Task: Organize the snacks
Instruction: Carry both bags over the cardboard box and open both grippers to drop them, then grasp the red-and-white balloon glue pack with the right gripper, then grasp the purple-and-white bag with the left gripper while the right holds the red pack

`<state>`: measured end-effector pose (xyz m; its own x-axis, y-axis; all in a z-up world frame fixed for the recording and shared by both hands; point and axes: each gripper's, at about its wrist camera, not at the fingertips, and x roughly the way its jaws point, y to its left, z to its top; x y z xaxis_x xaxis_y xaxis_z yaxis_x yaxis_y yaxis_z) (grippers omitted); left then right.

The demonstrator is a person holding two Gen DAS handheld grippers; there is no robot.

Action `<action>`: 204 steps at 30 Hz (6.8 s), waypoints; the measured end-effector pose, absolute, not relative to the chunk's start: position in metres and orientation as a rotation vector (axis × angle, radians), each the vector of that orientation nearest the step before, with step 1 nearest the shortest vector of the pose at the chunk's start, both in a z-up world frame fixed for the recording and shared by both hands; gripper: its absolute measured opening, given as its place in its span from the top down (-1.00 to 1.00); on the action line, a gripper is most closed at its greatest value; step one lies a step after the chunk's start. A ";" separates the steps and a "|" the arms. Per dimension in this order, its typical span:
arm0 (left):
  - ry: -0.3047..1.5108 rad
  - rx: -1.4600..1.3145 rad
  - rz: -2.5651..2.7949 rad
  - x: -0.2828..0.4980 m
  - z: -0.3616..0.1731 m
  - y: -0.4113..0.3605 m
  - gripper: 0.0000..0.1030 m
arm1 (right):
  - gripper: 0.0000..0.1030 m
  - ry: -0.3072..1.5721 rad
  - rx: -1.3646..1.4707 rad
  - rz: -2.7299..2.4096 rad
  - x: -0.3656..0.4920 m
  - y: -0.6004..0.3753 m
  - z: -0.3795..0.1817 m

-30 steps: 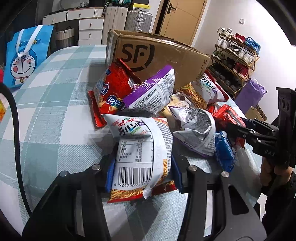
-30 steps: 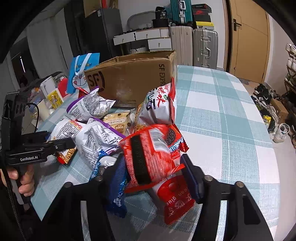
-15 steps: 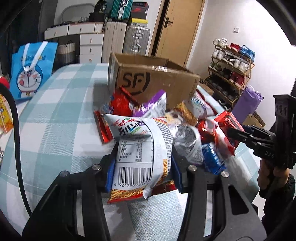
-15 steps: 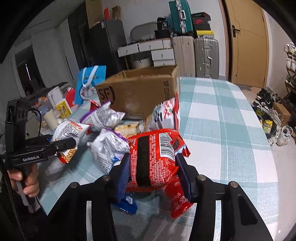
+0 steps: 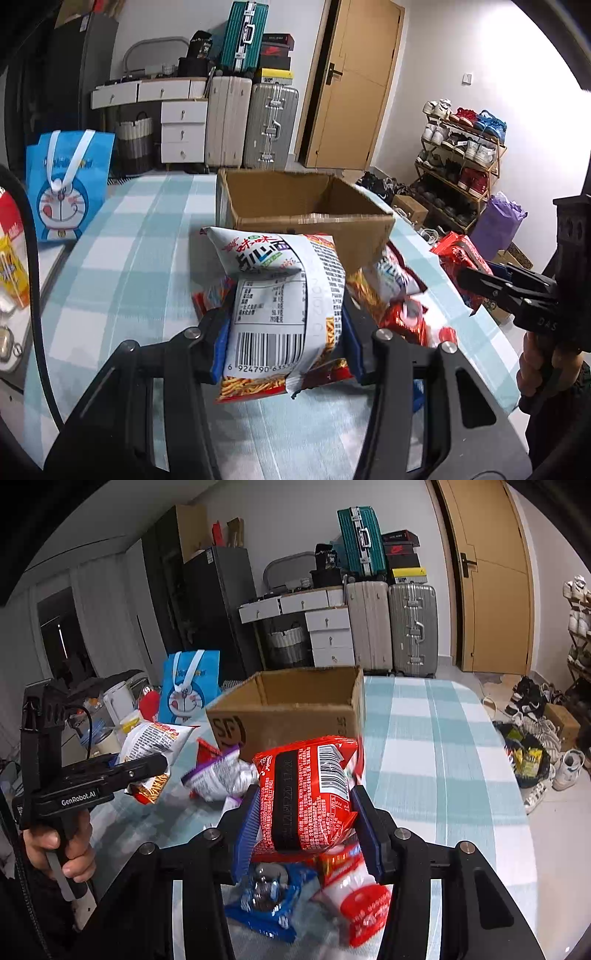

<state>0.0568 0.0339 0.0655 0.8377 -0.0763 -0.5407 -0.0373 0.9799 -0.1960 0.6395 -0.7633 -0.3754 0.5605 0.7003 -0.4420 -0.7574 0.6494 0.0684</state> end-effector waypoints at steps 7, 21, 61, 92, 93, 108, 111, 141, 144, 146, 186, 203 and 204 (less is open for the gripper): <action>0.565 -0.198 -0.010 0.077 0.082 0.039 0.11 | 0.05 0.435 -0.130 0.862 0.647 -0.749 -0.351; 0.566 -0.180 0.006 0.132 0.102 0.037 0.11 | 0.05 0.431 -0.115 0.878 0.683 -0.714 -0.324; 0.679 -0.141 0.037 0.310 0.056 0.031 0.10 | 0.03 0.535 -0.053 0.893 0.785 -0.639 -0.353; 0.652 -0.130 0.034 0.131 0.042 0.037 -0.98 | -0.99 0.551 -0.140 0.771 0.701 -0.744 -0.375; 0.658 -0.122 0.031 0.126 0.038 0.037 -0.98 | -0.99 0.554 -0.140 0.766 0.699 -0.747 -0.378; 0.698 -0.112 -0.026 0.105 0.016 0.025 -0.98 | -0.99 0.665 -0.163 0.736 0.687 -0.773 -0.410; 0.703 -0.114 -0.024 0.106 0.016 0.024 -0.98 | -0.99 0.705 -0.196 0.740 0.689 -0.771 -0.419; 0.738 -0.112 -0.047 0.112 0.001 0.018 -0.98 | -0.35 0.775 -0.441 0.795 0.687 -0.767 -0.464; 0.739 -0.110 -0.052 0.112 -0.001 0.017 -0.97 | -0.13 0.764 -0.452 0.813 0.683 -0.766 -0.462; 0.743 -0.107 -0.057 0.112 -0.003 0.016 -0.97 | 0.02 0.750 -0.463 0.830 0.680 -0.766 -0.461; 0.912 -0.140 -0.268 0.134 -0.016 -0.047 -0.37 | 0.12 0.526 -0.175 0.881 0.675 -0.796 -0.410; 0.881 -0.162 -0.298 0.130 -0.021 -0.047 0.04 | 0.13 0.527 -0.178 0.912 0.673 -0.785 -0.416; 0.865 -0.164 -0.305 0.126 -0.016 -0.046 0.04 | 0.13 0.526 -0.178 0.916 0.673 -0.784 -0.416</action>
<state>0.1263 -0.0463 -0.0155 0.6089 -0.3286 -0.7220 0.1970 0.9443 -0.2636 0.6728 -0.7840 -0.4162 0.4931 0.7085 -0.5049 -0.7933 0.6044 0.0734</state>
